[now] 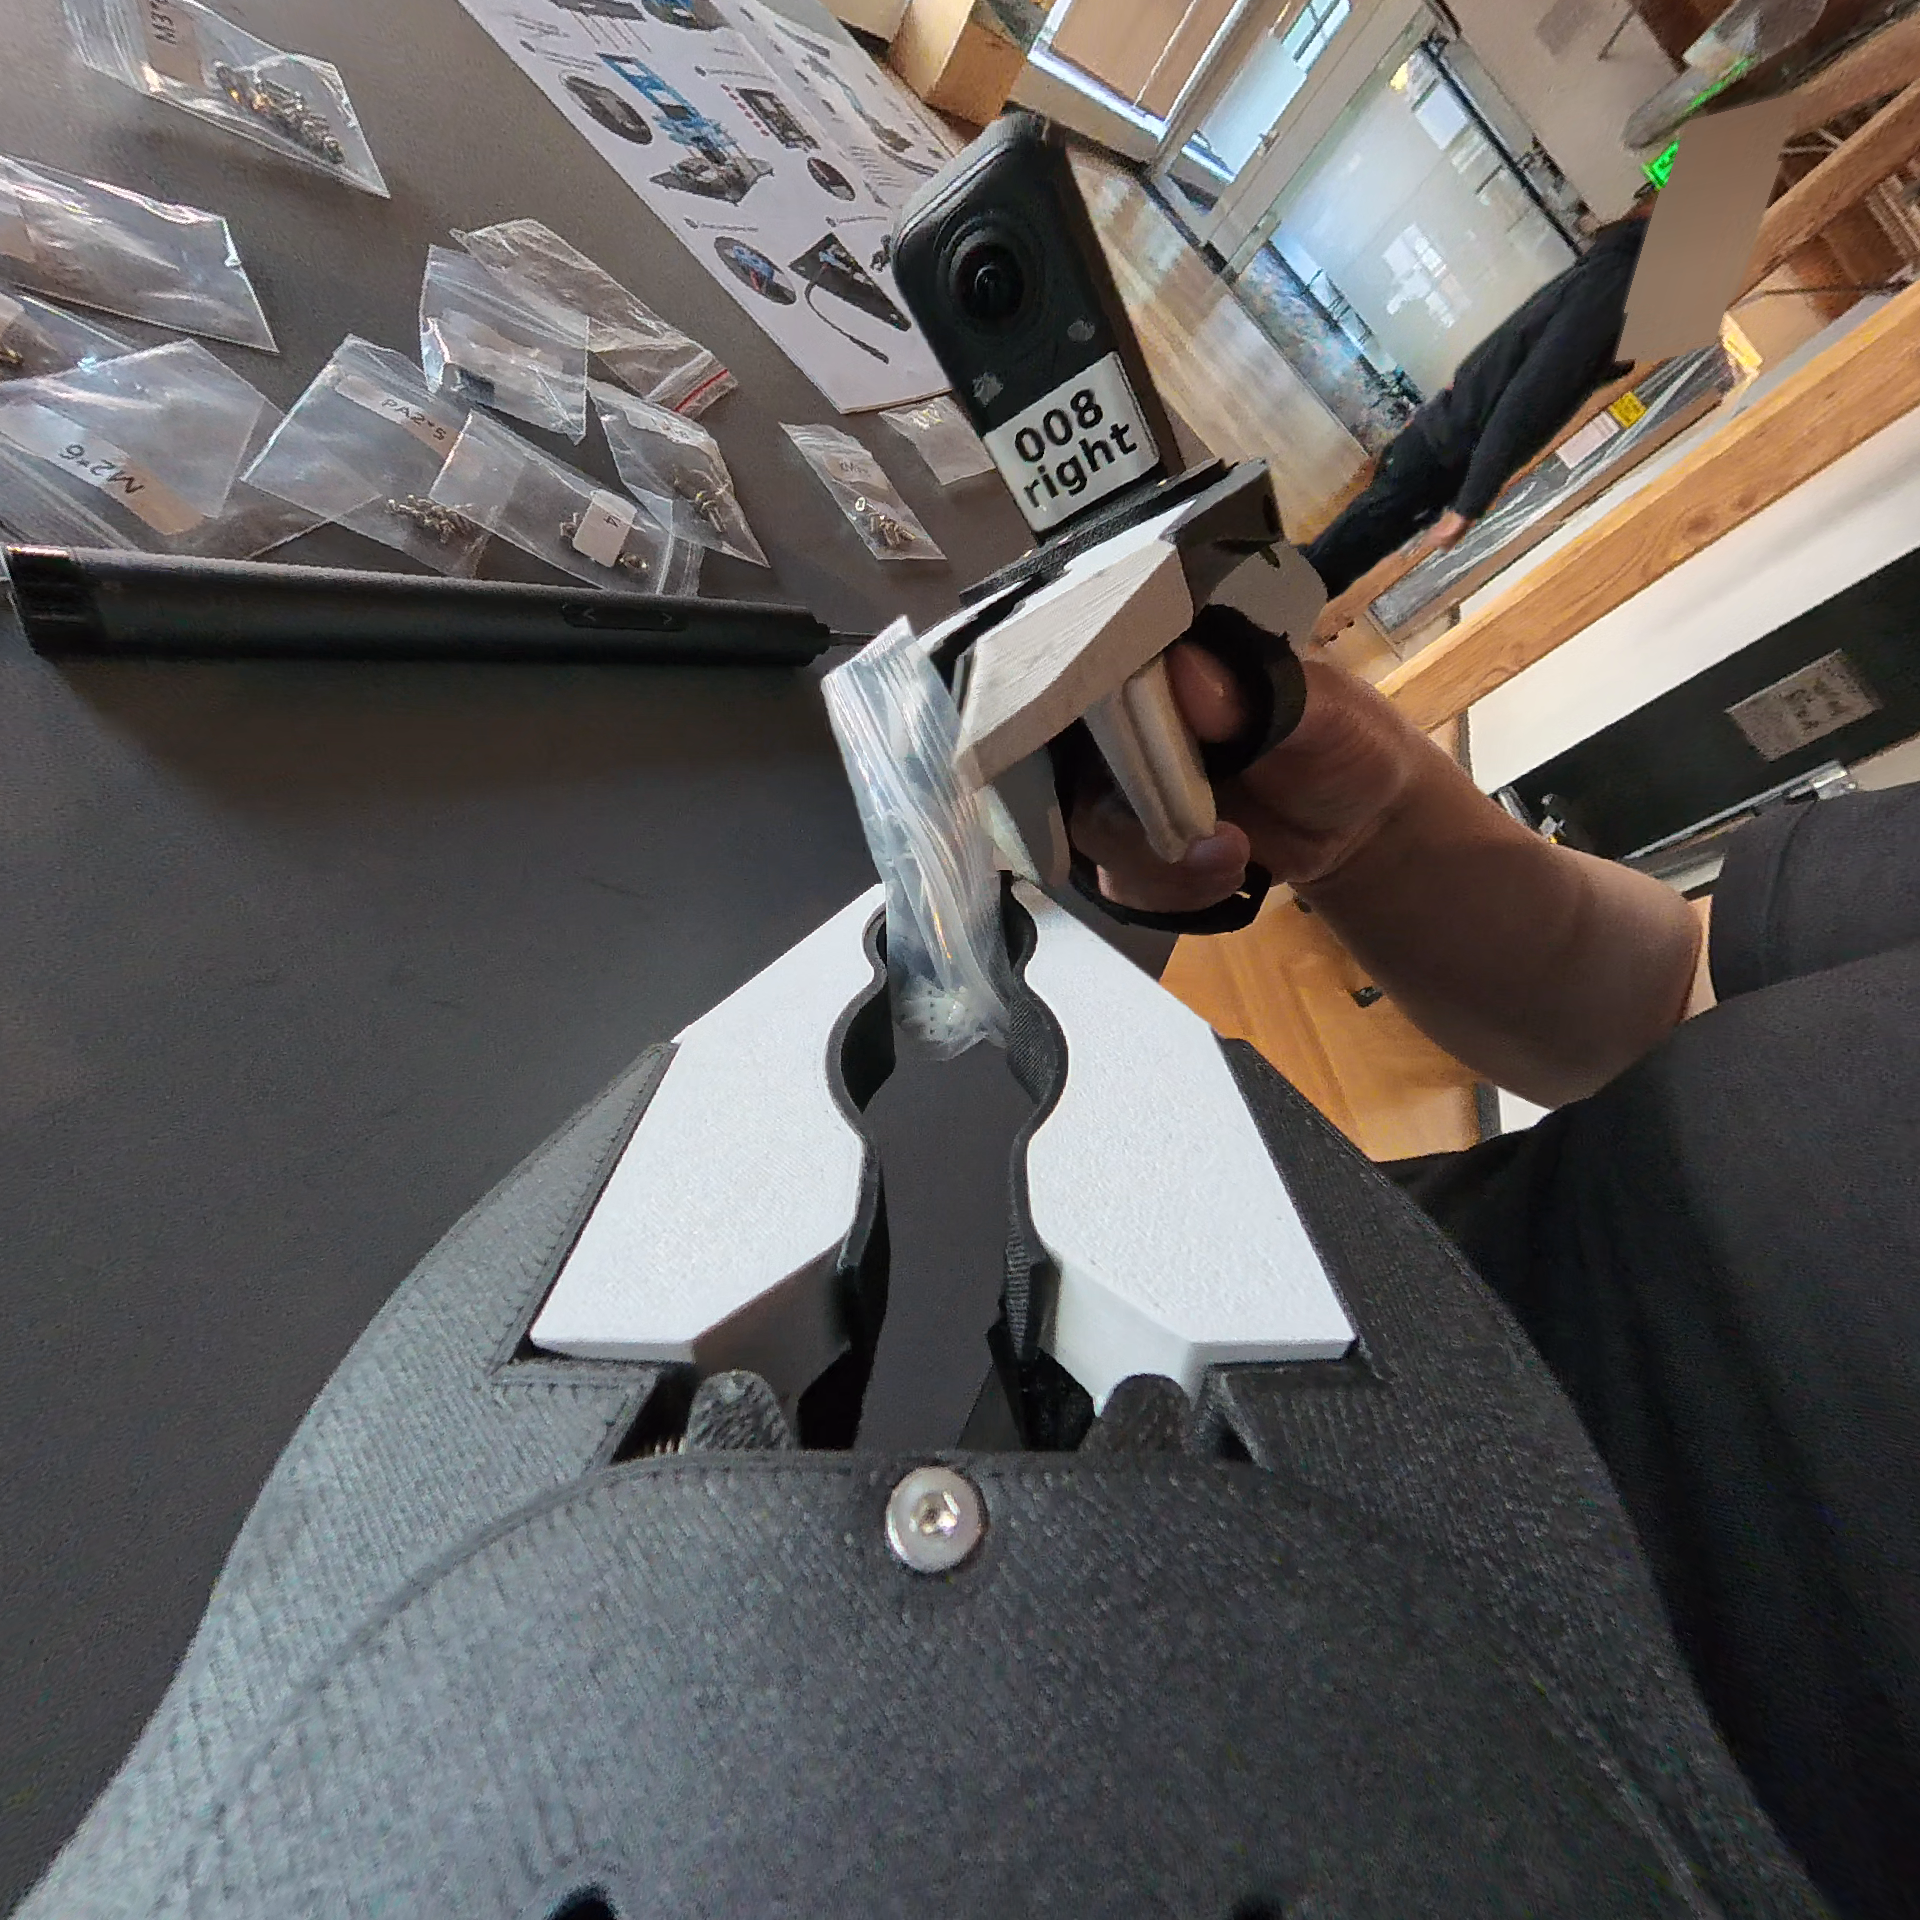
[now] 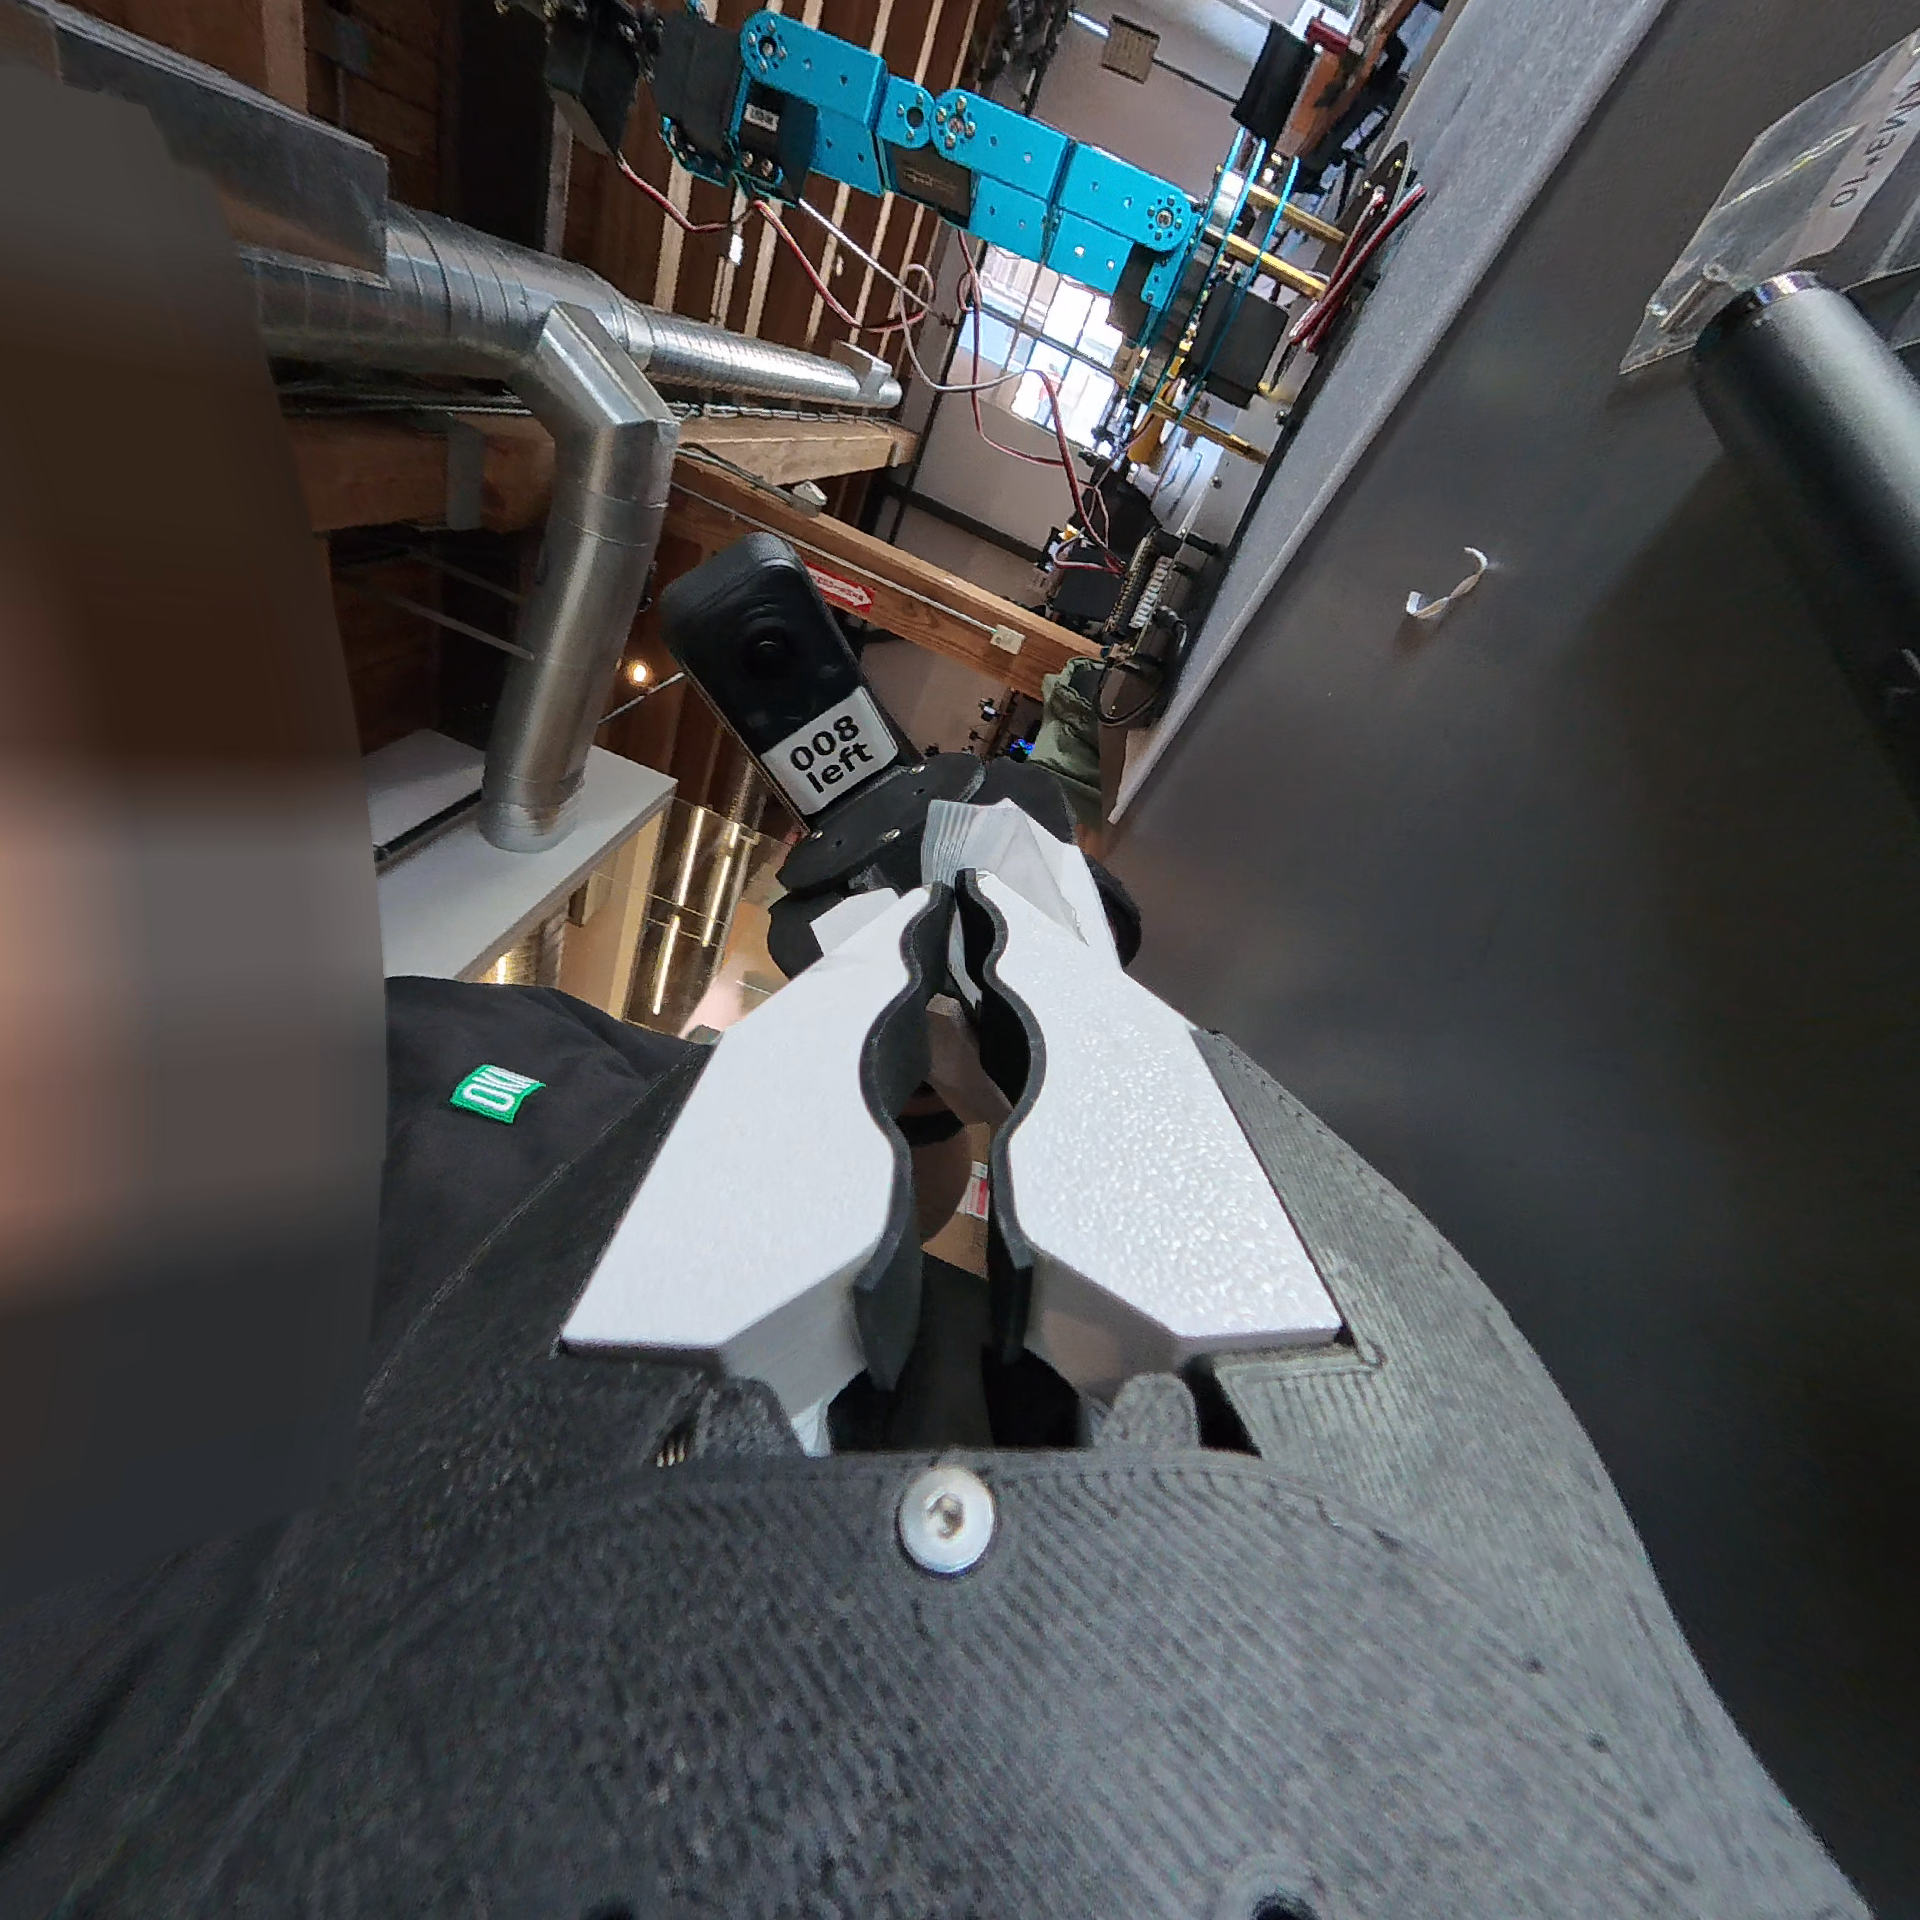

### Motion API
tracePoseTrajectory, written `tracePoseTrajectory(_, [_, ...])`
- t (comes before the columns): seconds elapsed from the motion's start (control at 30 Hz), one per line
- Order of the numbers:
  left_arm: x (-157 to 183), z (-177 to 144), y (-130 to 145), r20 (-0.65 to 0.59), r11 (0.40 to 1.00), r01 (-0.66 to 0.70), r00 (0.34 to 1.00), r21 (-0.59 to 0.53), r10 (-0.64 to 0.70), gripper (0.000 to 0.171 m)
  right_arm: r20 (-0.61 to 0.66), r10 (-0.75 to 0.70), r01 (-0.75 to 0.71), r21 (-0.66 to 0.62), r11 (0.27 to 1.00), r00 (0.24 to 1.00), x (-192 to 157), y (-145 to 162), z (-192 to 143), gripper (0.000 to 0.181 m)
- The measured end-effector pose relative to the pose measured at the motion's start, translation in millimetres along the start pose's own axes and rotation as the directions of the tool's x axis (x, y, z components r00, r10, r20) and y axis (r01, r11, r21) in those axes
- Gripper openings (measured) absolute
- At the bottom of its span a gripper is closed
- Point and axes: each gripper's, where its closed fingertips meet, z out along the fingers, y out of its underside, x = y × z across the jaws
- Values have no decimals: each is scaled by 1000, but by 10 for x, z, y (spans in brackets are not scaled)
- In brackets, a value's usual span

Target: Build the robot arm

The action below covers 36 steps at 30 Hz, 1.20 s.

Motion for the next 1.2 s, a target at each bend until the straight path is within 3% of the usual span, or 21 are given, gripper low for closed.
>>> tracePoseTrajectory(0.17, [43,-13,-47,-46,999,45,998,26,-43,13,70,43,-46,38,998,997,-77,-49,-18,8])
tracePoseTrajectory(0.83, [61,28,-15,-14,1000,-4,1000,-1,4,13,89,92,-98,67,993,992,-44,-77,-53,2])
tracePoseTrajectory(1.2, [119,42,-41,-68,999,32,997,15,-31,13,123,99,-109,81,991,988,-83,-95,-99,0])
